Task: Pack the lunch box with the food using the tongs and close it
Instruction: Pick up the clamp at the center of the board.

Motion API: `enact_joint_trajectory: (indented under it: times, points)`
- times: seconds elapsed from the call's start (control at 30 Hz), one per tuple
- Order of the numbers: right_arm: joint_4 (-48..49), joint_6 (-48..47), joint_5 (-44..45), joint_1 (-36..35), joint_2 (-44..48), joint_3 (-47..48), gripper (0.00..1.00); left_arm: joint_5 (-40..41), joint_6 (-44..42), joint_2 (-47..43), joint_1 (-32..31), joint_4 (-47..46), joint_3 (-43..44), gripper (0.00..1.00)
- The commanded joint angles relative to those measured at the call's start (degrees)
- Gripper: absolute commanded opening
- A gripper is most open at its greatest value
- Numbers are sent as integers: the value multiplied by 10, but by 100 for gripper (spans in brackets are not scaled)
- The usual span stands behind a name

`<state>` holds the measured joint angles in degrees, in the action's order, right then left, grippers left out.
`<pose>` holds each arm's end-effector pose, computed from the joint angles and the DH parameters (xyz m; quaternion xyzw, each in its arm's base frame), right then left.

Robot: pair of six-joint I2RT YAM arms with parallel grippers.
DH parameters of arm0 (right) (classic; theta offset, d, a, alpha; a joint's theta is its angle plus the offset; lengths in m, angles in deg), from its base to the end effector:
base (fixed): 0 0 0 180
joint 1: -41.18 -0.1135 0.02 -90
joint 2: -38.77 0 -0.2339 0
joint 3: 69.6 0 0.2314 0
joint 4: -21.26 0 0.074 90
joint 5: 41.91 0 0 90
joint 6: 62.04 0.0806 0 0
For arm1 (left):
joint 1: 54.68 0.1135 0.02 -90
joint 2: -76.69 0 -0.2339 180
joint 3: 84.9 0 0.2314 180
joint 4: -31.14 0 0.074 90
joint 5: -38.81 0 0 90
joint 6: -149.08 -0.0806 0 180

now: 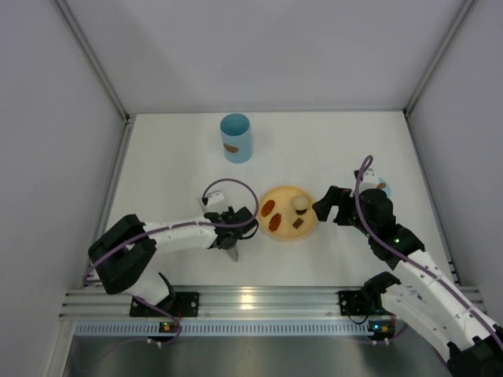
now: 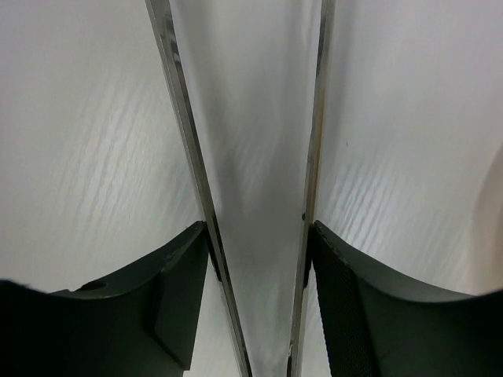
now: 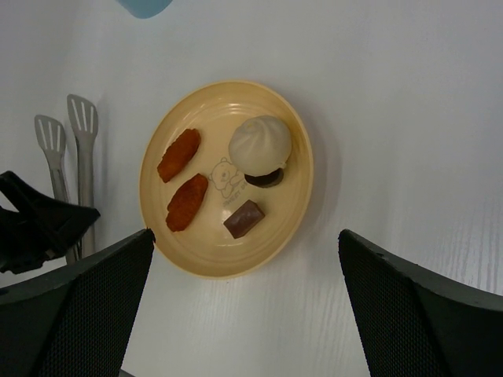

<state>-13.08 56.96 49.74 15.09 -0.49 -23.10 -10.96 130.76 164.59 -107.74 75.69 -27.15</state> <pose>0.1861 0.0885 0.2203 0.0292 0.8525 0.2304 0.4682 0.1902 -0.1664 0.1003 -0.1957 0.9110 0.0473 0.3599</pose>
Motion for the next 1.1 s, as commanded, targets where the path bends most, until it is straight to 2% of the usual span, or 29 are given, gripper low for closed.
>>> enact_joint_trajectory:
  times: [0.0,0.33,0.6,1.07]
  points:
    - [16,-2,4,-10,12,5,99,-67,-44,-55,-13,68,0,58]
    - [9,3,7,-10,14,9,99,-74,-129,-126,-58,152,42,56]
    - [5,5,6,-10,13,13,99,-39,-126,-142,-120,236,106,56]
    - [-1,8,10,-11,6,20,99,3,-150,-198,-138,305,167,53]
